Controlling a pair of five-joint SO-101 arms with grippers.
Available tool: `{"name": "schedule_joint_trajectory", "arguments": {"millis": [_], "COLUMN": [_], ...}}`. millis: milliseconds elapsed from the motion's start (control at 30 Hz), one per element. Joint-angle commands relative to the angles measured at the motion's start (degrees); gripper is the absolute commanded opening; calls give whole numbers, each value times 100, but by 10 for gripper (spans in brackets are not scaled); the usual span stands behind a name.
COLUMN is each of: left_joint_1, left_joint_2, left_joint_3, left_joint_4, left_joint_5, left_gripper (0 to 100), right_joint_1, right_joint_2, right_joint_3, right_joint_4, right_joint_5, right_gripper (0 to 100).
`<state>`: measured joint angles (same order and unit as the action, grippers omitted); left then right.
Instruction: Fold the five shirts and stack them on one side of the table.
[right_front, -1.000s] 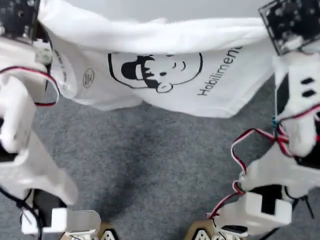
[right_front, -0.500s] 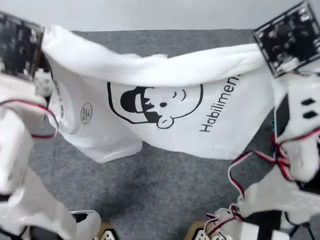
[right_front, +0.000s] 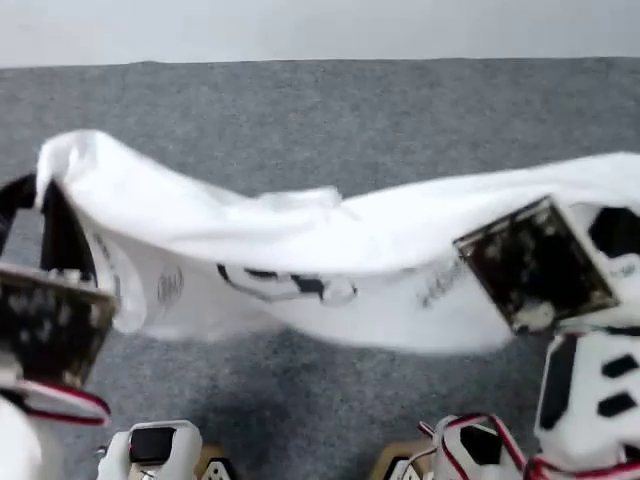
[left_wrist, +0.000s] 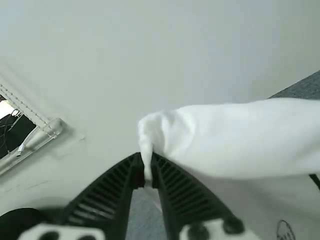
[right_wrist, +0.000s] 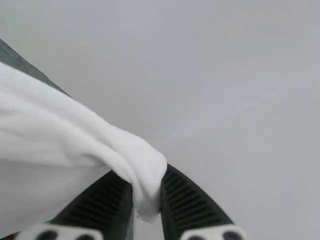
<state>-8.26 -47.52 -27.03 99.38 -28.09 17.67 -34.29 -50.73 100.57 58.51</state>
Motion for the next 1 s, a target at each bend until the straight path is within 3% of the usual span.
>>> {"name": "schedule_joint_trajectory", "arguments": {"millis": [0, 167, 367, 667, 967], "left_joint_1": [9, 9, 53, 53, 53], "left_joint_2": [-396, -554, -26, 1310, 3156], "left_joint_3": [418, 1305, 3292, 5446, 5613], "left_joint_4": [97, 79, -299, -2884, -5336], "left_joint_5": [-185, -229, -229, -211, -193], "left_gripper": [3, 3, 3, 3, 3], "right_joint_1": [101, 92, -374, -752, -752], "right_joint_2": [-154, -57, 567, 1473, 2651], "right_joint_3": [237, 1055, 2954, 5846, 6488], "right_joint_4": [189, 171, -347, -3468, -6273], "right_joint_5": [229, 202, 193, 193, 220], "right_gripper": [10, 10, 10, 10, 10]}}
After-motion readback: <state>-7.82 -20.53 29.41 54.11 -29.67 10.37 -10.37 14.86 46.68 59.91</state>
